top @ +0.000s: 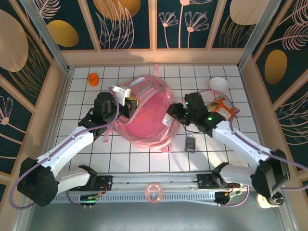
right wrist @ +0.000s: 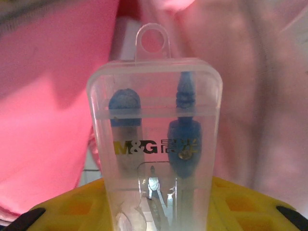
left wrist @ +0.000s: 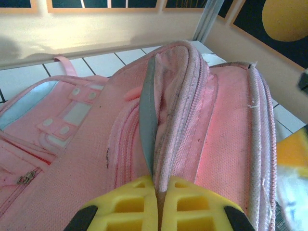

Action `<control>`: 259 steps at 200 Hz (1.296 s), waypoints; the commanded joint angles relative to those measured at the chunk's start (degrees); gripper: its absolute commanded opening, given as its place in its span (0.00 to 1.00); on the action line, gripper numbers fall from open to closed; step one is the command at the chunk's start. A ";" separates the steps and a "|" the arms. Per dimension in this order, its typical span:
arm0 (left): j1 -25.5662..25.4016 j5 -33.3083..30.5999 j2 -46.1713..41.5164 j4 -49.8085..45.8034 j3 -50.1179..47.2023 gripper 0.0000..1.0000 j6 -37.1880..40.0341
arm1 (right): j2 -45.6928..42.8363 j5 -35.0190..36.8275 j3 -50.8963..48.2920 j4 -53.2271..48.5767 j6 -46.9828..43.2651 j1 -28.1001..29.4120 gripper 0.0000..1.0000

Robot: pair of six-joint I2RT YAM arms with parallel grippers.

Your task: Pack the student bag

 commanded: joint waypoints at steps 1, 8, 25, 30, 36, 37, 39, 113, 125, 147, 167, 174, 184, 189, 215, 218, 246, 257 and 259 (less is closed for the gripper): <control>0.19 0.95 -1.84 7.74 1.47 0.00 -0.92 | 7.32 -1.42 2.77 9.95 6.18 3.89 0.39; 0.24 1.03 -1.93 7.54 1.63 0.00 -0.85 | 9.70 -1.75 3.49 10.92 6.78 4.68 0.39; 0.22 0.95 -2.10 7.49 1.88 0.00 -0.76 | 14.71 -3.33 3.37 15.87 9.13 5.44 0.40; 0.21 0.94 -2.18 7.49 1.88 0.00 -0.76 | 15.89 -3.79 3.10 17.66 10.12 5.51 0.40; 0.19 0.95 -2.32 7.42 1.90 0.00 -0.76 | 17.15 -4.09 2.71 19.61 11.05 5.61 0.41; 0.19 0.92 -2.34 7.41 1.94 0.00 -0.71 | 17.36 -4.12 2.69 19.99 11.18 5.61 0.41; 0.19 0.95 -2.36 7.41 1.98 0.00 -0.68 | 17.80 -4.21 2.61 20.72 11.46 5.62 0.41; 0.25 0.99 -2.37 6.87 2.59 0.00 -0.14 | 28.38 -3.44 5.75 31.91 14.87 5.43 0.51; 0.27 0.99 -2.30 6.96 2.52 0.00 -0.14 | 29.86 -4.20 6.07 34.00 15.77 5.23 0.56; 0.23 0.99 -2.27 6.70 2.69 0.00 -0.01 | 31.31 -5.24 7.25 33.47 15.71 5.26 0.61; 0.23 0.73 -2.41 6.43 2.60 0.00 0.29 | 30.41 -5.12 5.64 32.58 15.88 5.72 0.62; 0.19 0.64 -2.37 6.27 2.60 0.00 0.46 | 29.68 -4.96 4.58 32.44 16.10 6.03 0.61; 0.19 0.60 -2.37 6.13 2.59 0.00 0.56 | 28.48 -4.60 2.96 31.95 16.48 6.78 0.60; 0.23 0.55 -2.37 6.13 2.51 0.00 0.56 | 27.87 -4.38 2.26 31.46 16.71 7.16 0.59; 0.25 0.63 -2.15 6.34 2.10 0.00 0.56 | 26.11 -3.63 0.48 27.56 16.94 10.07 0.54; 0.22 0.66 -2.11 6.39 2.04 0.00 0.56 | 26.07 -3.50 0.40 27.08 17.00 10.53 0.53; 0.19 0.94 -1.84 6.87 1.66 0.00 0.21 | 27.80 -3.11 0.51 26.28 17.03 12.23 0.45; 0.20 1.05 -1.80 6.96 1.64 0.00 0.08 | 29.13 -3.53 1.03 27.16 16.87 12.22 0.42; 0.23 1.07 -1.81 6.90 1.61 0.00 0.11 | 29.38 -3.53 1.12 27.28 16.86 12.17 0.41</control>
